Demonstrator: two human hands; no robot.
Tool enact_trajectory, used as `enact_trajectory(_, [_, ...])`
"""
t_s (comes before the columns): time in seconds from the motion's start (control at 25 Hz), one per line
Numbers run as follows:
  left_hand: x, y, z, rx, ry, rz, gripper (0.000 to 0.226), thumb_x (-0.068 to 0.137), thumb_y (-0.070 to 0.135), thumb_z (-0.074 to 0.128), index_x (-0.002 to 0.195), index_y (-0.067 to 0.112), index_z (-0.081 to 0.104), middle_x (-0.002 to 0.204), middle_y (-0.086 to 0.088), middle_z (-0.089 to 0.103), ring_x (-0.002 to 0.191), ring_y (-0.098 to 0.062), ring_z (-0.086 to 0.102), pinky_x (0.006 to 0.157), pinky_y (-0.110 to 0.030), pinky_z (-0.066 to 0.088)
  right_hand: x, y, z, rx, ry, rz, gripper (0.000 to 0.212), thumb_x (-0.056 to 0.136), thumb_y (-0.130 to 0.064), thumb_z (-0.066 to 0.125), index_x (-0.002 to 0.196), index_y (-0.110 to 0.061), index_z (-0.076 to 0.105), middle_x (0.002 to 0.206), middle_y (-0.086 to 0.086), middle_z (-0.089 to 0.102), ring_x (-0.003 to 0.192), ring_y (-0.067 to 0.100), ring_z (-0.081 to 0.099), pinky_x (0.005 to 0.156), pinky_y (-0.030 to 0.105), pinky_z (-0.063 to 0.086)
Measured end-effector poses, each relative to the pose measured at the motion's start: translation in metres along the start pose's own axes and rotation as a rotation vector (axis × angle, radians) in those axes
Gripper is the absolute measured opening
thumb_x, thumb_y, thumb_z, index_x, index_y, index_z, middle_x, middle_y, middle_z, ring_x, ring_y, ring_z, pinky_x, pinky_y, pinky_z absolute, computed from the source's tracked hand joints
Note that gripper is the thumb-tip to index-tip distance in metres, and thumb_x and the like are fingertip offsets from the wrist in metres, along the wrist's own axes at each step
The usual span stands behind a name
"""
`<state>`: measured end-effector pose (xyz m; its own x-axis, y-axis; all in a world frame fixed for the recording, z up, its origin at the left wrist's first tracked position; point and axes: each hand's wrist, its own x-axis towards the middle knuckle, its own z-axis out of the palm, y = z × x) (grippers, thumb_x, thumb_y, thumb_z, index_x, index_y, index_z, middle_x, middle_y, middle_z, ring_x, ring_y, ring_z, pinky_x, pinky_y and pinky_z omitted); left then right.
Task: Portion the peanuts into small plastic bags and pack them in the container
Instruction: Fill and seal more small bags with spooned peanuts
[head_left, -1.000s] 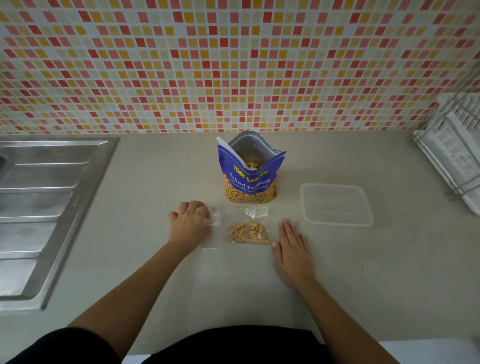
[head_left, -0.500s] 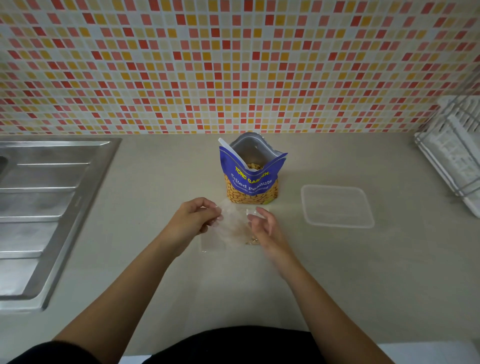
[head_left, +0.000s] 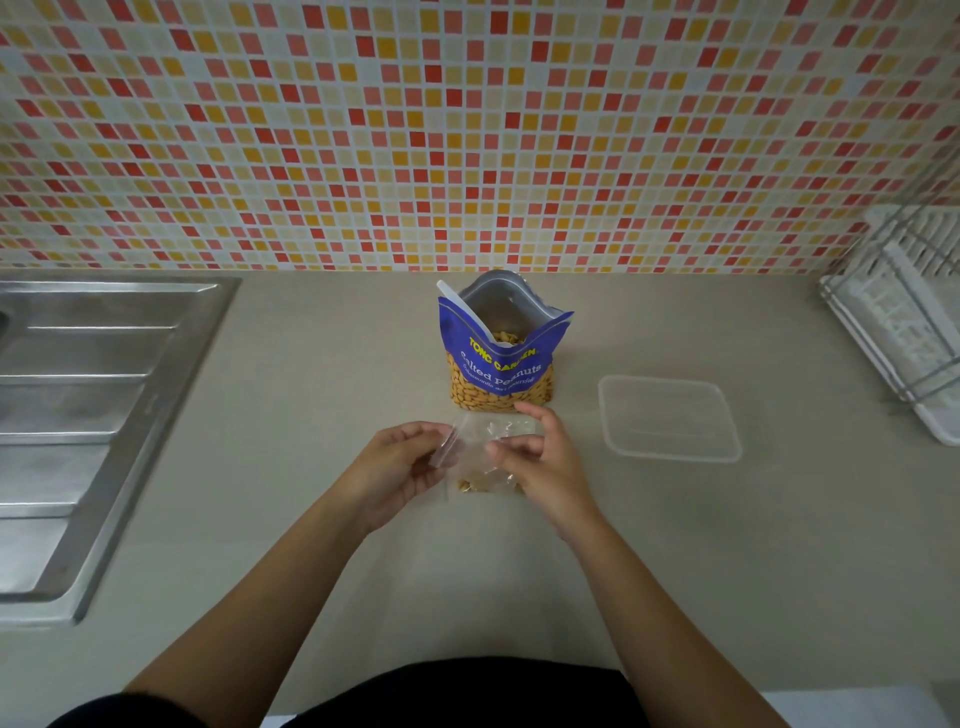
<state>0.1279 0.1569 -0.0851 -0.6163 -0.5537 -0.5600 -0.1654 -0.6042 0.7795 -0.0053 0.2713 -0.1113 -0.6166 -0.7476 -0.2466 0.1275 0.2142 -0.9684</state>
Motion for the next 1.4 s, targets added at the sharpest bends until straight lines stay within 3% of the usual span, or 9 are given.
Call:
enact_trajectory(0.2, [0.001, 0.004, -0.004, -0.002, -0.049, -0.001, 0.012, 0.091, 0.013, 0.056, 0.089, 0.007, 0.066, 0.091, -0.013, 0.066, 0.062, -0.008, 0.067, 0.055, -0.016, 0.053, 0.002, 0.002, -0.001, -0.026, 0.024, -0.008, 0.053, 0.076, -0.010, 0.075, 0.118, -0.029, 0.049, 0.076, -0.003, 0.068, 0.067, -0.001, 0.065, 0.067, 0.017, 0.049])
enact_trajectory(0.44, [0.000, 0.003, -0.005, 0.051, -0.074, 0.011, 0.012, 0.090, 0.010, 0.056, 0.091, 0.007, 0.068, 0.081, -0.009, 0.071, 0.063, -0.009, 0.066, 0.059, -0.016, 0.054, 0.002, 0.000, -0.003, -0.041, 0.032, -0.007, 0.051, 0.077, -0.011, 0.075, 0.115, -0.030, 0.049, 0.077, -0.003, 0.068, 0.066, -0.002, 0.064, 0.064, 0.015, 0.050])
enact_trajectory(0.72, [0.001, 0.003, -0.005, 0.473, -0.058, 0.264, 0.021, 0.085, -0.002, 0.060, 0.095, 0.015, 0.065, 0.069, 0.005, 0.071, 0.065, -0.006, 0.065, 0.066, -0.017, 0.053, 0.002, 0.002, -0.003, -0.021, 0.018, 0.006, 0.050, 0.077, -0.011, 0.075, 0.114, -0.032, 0.049, 0.085, 0.005, 0.070, 0.074, 0.010, 0.067, 0.072, 0.022, 0.052])
enact_trajectory(0.92, [0.000, 0.005, -0.002, 0.262, -0.057, 0.167, 0.016, 0.080, -0.004, 0.065, 0.085, 0.012, 0.065, 0.060, 0.004, 0.064, 0.056, -0.008, 0.056, 0.062, -0.020, 0.048, 0.003, 0.000, -0.009, -0.029, -0.022, -0.011, 0.050, 0.079, -0.010, 0.073, 0.119, -0.027, 0.049, 0.085, 0.003, 0.071, 0.071, 0.006, 0.066, 0.070, 0.022, 0.051])
enact_trajectory(1.12, [-0.002, 0.001, 0.010, -0.089, -0.092, 0.047, 0.015, 0.088, -0.003, 0.053, 0.084, 0.004, 0.066, 0.059, 0.002, 0.066, 0.048, -0.003, 0.058, 0.053, -0.012, 0.052, 0.003, 0.003, -0.002, -0.064, -0.025, -0.056, 0.045, 0.080, -0.010, 0.071, 0.114, -0.030, 0.051, 0.081, -0.001, 0.070, 0.070, 0.005, 0.066, 0.070, 0.022, 0.052])
enact_trajectory(1.28, [-0.002, 0.005, 0.011, -0.070, -0.115, 0.063, 0.019, 0.088, -0.007, 0.052, 0.093, 0.002, 0.067, 0.070, 0.000, 0.071, 0.058, -0.005, 0.065, 0.060, -0.013, 0.055, 0.004, 0.003, -0.006, -0.091, 0.018, -0.086, 0.039, 0.082, -0.011, 0.069, 0.105, -0.038, 0.051, 0.082, -0.002, 0.071, 0.069, 0.002, 0.066, 0.066, 0.016, 0.050])
enact_trajectory(1.4, [-0.002, 0.008, 0.013, 0.033, -0.064, 0.082, 0.018, 0.086, -0.008, 0.054, 0.087, 0.005, 0.068, 0.068, -0.002, 0.068, 0.057, -0.006, 0.062, 0.057, -0.014, 0.053, 0.004, 0.001, -0.007, -0.088, 0.018, -0.088, 0.039, 0.082, -0.011, 0.070, 0.103, -0.039, 0.051, 0.082, -0.002, 0.071, 0.069, 0.001, 0.066, 0.065, 0.015, 0.050])
